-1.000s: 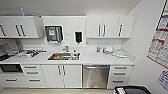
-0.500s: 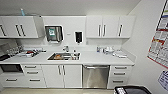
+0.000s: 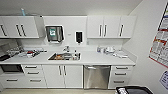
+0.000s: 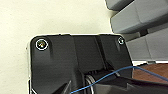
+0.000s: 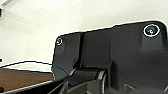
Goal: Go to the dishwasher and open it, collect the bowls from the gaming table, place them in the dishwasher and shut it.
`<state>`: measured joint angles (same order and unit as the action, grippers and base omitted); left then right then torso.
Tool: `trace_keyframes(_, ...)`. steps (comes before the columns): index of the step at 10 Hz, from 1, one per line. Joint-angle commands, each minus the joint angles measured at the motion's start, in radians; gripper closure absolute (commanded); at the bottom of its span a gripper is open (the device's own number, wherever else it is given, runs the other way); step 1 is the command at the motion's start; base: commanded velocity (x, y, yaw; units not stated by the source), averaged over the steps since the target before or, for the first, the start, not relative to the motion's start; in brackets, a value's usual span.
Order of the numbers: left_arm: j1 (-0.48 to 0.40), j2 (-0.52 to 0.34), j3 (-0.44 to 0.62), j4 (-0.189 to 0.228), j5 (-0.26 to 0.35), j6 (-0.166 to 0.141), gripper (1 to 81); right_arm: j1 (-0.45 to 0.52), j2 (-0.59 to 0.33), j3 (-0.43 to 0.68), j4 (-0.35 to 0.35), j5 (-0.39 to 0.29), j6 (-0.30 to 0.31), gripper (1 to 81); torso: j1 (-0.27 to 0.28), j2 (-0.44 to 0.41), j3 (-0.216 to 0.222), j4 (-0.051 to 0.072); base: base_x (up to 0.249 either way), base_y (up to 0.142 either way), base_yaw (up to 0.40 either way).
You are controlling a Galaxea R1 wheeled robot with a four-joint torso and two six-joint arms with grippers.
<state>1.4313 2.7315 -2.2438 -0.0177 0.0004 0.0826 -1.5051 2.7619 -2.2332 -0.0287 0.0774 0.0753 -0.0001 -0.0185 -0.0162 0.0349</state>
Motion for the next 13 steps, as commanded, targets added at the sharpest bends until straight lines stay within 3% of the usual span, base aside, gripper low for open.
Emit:
trace_keyframes(1,-0.062,-0.008,0.015,0.012,0.050,0.008,1.0,0.053,-0.025,0.015,0.001,-0.048,-0.003,1.0,0.000,0.000,0.000,0.000,0.086,0.000,0.000)
trace_keyframes(13,-0.062,-0.008,0.015,0.012,0.050,0.008,1.0,0.053,-0.026,0.015,0.001,-0.048,-0.005,1.0,0.000,0.000,0.000,0.000,0.094,0.005,0.000)
